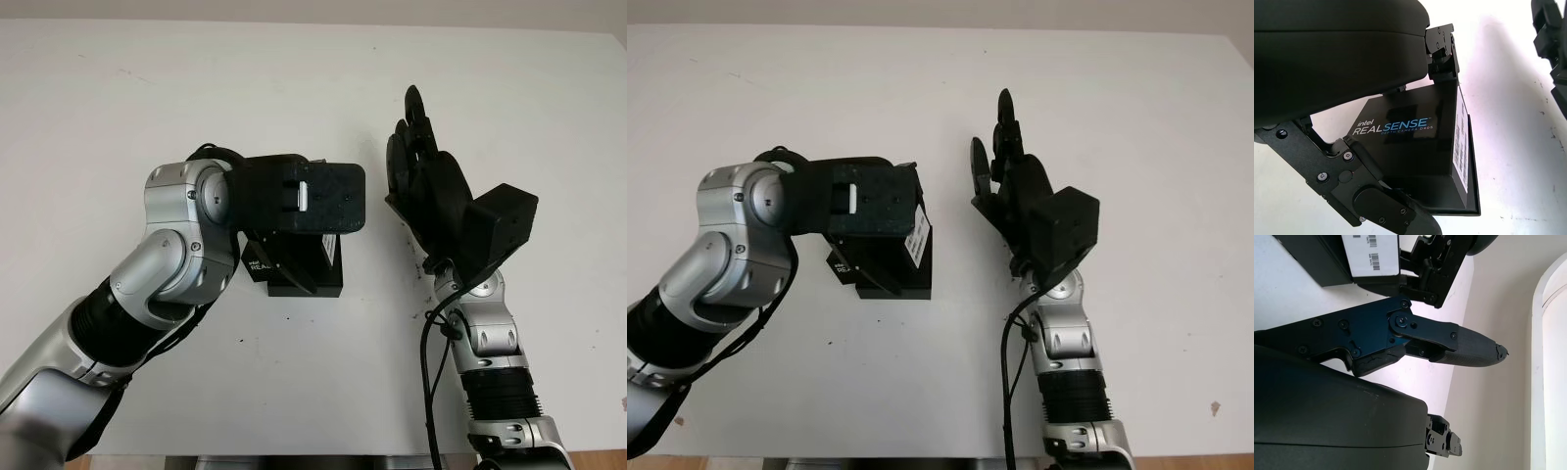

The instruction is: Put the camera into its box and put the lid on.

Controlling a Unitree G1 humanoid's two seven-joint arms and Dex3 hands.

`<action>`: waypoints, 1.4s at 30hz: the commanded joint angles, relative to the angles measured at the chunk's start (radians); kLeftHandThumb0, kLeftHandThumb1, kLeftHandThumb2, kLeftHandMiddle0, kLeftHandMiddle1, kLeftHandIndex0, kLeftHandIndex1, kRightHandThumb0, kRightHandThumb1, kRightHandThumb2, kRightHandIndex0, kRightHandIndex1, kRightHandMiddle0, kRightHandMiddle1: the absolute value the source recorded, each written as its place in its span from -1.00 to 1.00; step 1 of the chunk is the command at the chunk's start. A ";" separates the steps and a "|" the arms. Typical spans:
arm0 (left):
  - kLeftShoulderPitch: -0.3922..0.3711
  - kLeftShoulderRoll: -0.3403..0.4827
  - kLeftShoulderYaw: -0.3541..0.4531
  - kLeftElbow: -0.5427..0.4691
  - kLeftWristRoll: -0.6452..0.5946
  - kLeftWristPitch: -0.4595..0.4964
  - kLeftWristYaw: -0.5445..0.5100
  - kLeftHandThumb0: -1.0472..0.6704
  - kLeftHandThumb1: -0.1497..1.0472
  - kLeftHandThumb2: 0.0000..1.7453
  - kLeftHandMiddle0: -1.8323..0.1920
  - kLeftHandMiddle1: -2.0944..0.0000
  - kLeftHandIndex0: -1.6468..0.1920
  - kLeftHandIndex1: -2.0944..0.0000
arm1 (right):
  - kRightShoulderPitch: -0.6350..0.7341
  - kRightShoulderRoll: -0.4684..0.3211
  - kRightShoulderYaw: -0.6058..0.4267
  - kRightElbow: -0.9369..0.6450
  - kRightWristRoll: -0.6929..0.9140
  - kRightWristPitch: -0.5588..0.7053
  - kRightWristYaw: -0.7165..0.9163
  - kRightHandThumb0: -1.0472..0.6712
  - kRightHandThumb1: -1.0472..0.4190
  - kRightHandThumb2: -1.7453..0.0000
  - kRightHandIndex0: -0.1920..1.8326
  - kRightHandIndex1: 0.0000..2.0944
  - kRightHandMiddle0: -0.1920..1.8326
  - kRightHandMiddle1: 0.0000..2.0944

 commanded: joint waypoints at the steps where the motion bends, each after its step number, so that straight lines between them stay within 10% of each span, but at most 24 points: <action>1: 0.010 -0.028 -0.019 -0.018 0.003 -0.023 0.022 -0.06 1.00 -0.48 -0.29 -1.00 0.49 -1.00 | -0.005 0.006 0.001 -0.001 0.005 -0.007 0.001 -0.73 -1.00 0.27 -1.00 -1.00 -1.00 -1.00; 21: -0.016 -0.091 -0.050 -0.010 -0.034 0.150 -0.014 -0.06 1.00 -0.51 -0.32 -1.00 0.42 -1.00 | -0.004 0.014 -0.004 0.014 0.005 -0.021 -0.003 -0.72 -1.00 0.28 -1.00 -1.00 -1.00 -1.00; 30: -0.051 -0.116 -0.055 -0.054 -0.132 0.315 0.002 -0.32 1.00 -0.54 0.33 -1.00 0.13 -1.00 | -0.012 0.007 -0.004 0.038 0.003 -0.042 0.007 -0.73 -1.00 0.26 -1.00 -1.00 -1.00 -1.00; 32: -0.067 -0.114 -0.071 -0.075 -0.155 0.359 0.005 -0.43 1.00 -0.51 0.68 -0.78 0.64 -0.92 | -0.013 0.010 -0.005 0.038 0.006 -0.040 0.007 -0.73 -1.00 0.27 -1.00 -1.00 -1.00 -1.00; 36: -0.115 -0.086 -0.123 -0.129 -0.217 0.417 -0.003 -0.50 1.00 -0.37 0.95 -0.34 0.97 -0.52 | -0.019 0.008 -0.006 0.052 0.003 -0.048 0.009 -0.73 -1.00 0.29 -1.00 -1.00 -1.00 -1.00; 39: -0.126 -0.065 -0.138 -0.169 -0.275 0.440 0.017 -0.49 1.00 -0.33 0.99 0.50 1.00 0.53 | -0.019 0.005 -0.005 0.054 -0.002 -0.052 0.010 -0.73 -1.00 0.29 -1.00 -1.00 -1.00 -1.00; 42: -0.109 -0.052 -0.135 -0.210 -0.326 0.456 0.059 -0.50 1.00 -0.35 0.98 0.93 0.98 0.94 | -0.017 0.004 -0.005 0.054 -0.003 -0.055 0.011 -0.73 -1.00 0.29 -1.00 -1.00 -1.00 -1.00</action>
